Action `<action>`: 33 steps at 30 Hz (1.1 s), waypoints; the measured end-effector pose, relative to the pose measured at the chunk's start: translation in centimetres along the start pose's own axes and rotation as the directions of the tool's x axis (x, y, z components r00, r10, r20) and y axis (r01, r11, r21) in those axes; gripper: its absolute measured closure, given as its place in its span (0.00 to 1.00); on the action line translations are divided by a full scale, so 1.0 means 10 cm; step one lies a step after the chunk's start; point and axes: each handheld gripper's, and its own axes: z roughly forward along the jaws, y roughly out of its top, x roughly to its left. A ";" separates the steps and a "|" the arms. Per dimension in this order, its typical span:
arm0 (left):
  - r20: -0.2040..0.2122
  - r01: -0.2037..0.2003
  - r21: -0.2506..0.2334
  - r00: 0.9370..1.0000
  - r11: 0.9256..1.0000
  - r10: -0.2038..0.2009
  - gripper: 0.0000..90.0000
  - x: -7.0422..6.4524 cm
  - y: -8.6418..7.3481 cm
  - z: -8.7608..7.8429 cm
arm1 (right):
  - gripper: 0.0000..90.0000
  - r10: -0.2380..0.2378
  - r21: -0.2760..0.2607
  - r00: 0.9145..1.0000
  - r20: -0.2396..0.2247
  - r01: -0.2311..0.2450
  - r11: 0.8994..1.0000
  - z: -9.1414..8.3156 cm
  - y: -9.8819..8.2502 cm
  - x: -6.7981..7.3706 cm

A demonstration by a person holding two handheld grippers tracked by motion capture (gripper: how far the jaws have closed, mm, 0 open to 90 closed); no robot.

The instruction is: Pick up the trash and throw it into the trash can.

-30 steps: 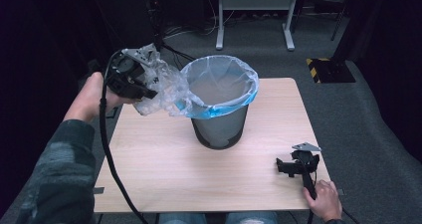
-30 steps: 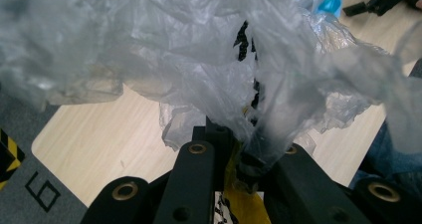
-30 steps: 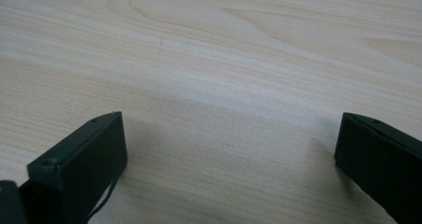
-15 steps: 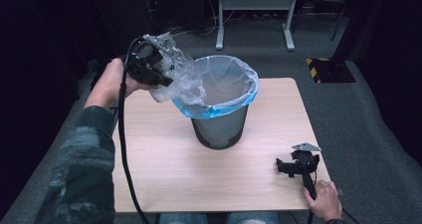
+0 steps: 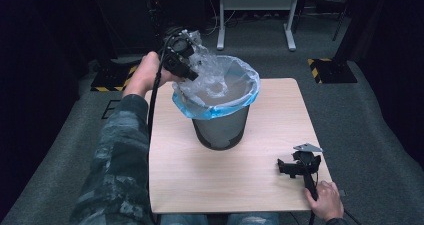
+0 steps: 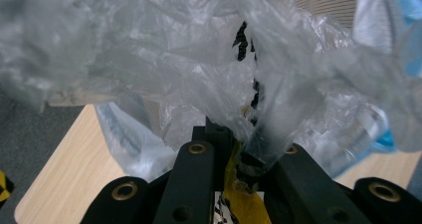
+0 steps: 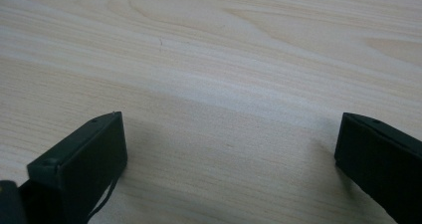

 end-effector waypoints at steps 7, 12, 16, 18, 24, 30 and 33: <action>-0.002 -0.019 0.046 1.000 0.999 0.019 0.94 -0.04 0.15 0.32 | 0.00 0.002 0.000 1.000 0.000 -0.002 1.000 0.00 0.00 0.00; -0.003 -0.016 0.067 1.000 0.998 0.016 0.94 -0.08 0.21 0.43 | 0.00 0.002 0.001 1.000 -0.001 -0.002 1.000 0.00 0.00 0.00; 0.014 -0.003 0.087 1.000 0.996 0.002 0.93 -0.06 0.24 0.55 | 0.00 0.002 0.000 1.000 0.000 -0.002 1.000 0.00 0.00 0.00; 0.032 0.005 0.093 0.999 0.996 -0.008 0.89 -0.05 0.25 0.62 | 0.00 0.002 0.000 1.000 -0.001 -0.002 1.000 0.00 0.00 0.00; 0.007 0.059 0.128 0.998 0.990 -0.061 0.40 -0.04 0.30 0.73 | 0.00 0.002 0.000 1.000 0.000 -0.002 1.000 0.00 0.00 0.00; -0.017 0.078 0.090 0.997 0.993 -0.077 0.18 -0.04 0.29 0.63 | 0.00 0.000 0.000 1.000 -0.001 0.000 1.000 0.00 0.00 0.00; -0.022 0.076 0.071 0.997 0.995 -0.075 0.16 -0.03 0.24 0.53 | 0.00 0.000 0.000 1.000 0.000 0.000 1.000 0.00 0.00 0.00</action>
